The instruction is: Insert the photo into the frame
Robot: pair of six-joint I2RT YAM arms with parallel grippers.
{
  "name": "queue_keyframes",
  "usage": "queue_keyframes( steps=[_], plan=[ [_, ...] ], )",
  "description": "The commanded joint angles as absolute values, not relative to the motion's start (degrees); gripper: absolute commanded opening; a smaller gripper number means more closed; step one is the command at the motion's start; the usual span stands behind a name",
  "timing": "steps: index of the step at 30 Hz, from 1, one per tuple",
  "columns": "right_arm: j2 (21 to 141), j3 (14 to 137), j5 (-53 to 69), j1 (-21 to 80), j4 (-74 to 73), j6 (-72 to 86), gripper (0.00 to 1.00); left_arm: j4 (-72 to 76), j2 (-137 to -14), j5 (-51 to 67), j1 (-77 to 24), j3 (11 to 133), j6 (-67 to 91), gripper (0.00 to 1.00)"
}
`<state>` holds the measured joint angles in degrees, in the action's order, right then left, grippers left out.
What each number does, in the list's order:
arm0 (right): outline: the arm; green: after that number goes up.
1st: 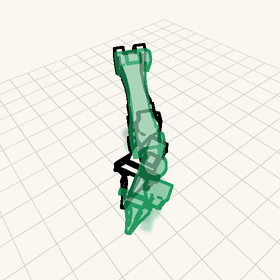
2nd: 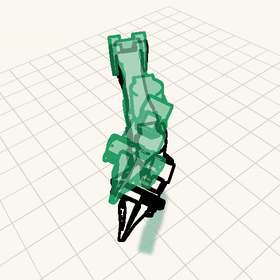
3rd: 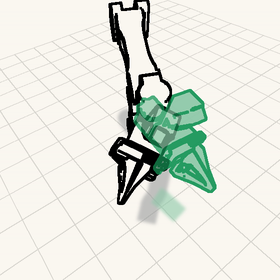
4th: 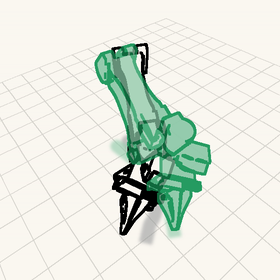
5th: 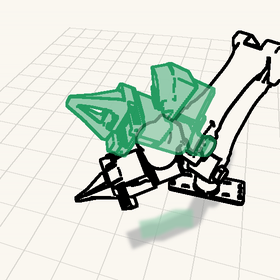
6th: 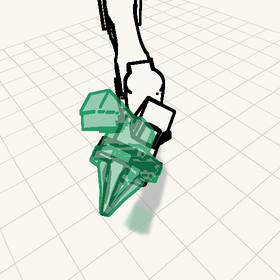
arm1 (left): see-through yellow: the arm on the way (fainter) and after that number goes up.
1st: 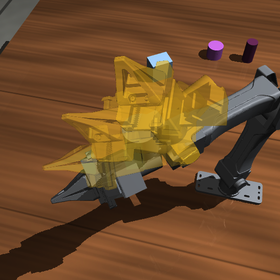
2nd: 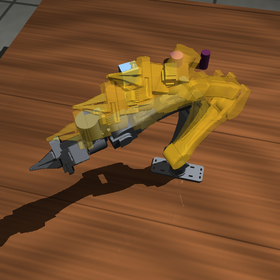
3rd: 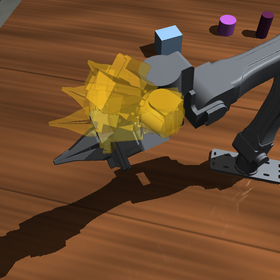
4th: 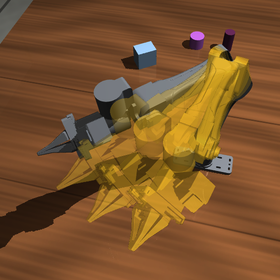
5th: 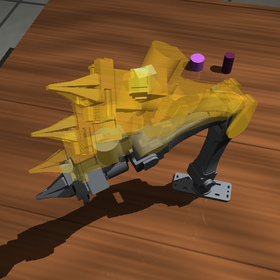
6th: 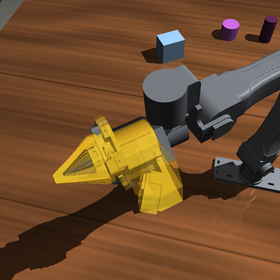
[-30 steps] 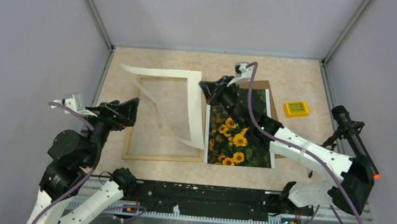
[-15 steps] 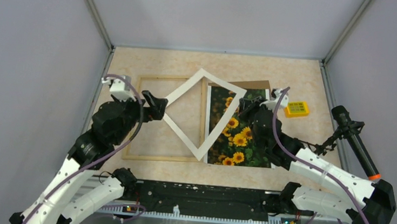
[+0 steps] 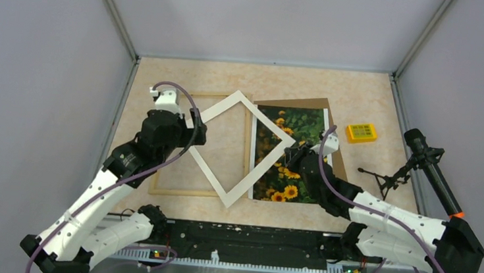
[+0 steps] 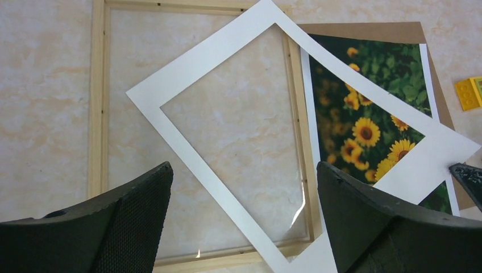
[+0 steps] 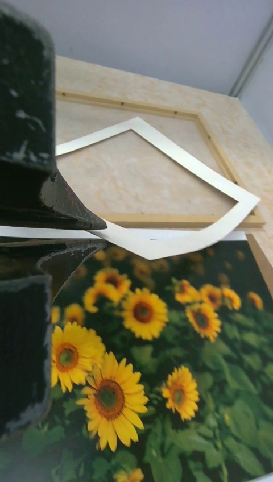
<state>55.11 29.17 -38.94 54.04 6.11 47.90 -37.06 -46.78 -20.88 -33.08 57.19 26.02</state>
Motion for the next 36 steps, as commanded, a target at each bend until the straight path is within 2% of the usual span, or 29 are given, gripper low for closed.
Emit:
queue_keyframes(
  steps=[1,4,6,10,14,16,20,23,31,36],
  plan=[
    [54.2,27.1,-35.8,57.2,8.7,52.1,0.14,-36.3,-47.3,-20.1,-32.8,55.3,28.4,0.99],
    [54.1,24.8,-31.8,58.0,10.1,52.1,0.20,-35.4,-48.5,-19.1,-32.8,55.1,28.9,0.99],
    [53.9,22.2,-27.9,58.1,14.7,49.9,0.30,-35.0,-49.6,-18.6,-32.8,55.8,28.6,0.99],
    [52.2,18.5,-19.0,57.7,17.9,41.3,0.63,-35.3,-51.8,-18.5,-32.6,57.9,27.2,0.99],
    [52.1,20.0,-8.1,54.1,10.8,33.3,0.85,-35.9,-52.8,-18.7,-32.1,59.7,25.4,0.99],
    [53.8,22.2,-1.1,50.8,4.8,30.0,0.87,-36.6,-53.4,-18.8,-31.8,60.7,24.4,0.99],
    [58.3,28.9,-1.9,48.4,-8.6,24.1,0.87,-37.9,-55.2,-18.2,-30.1,62.5,22.5,0.99],
    [62.8,34.8,1.5,47.0,-11.5,21.4,0.91,-38.9,-57.6,-14.8,-26.6,63.2,21.3,0.99],
    [81.2,51.3,2.5,41.9,-17.7,23.9,0.92,-38.9,-64.9,0.6,-9.5,61.9,20.1,0.99],
    [91.3,62.9,-4.1,41.3,-23.8,18.4,0.92,-35.5,-66.8,5.8,2.1,57.6,21.4,0.99]
  ],
)
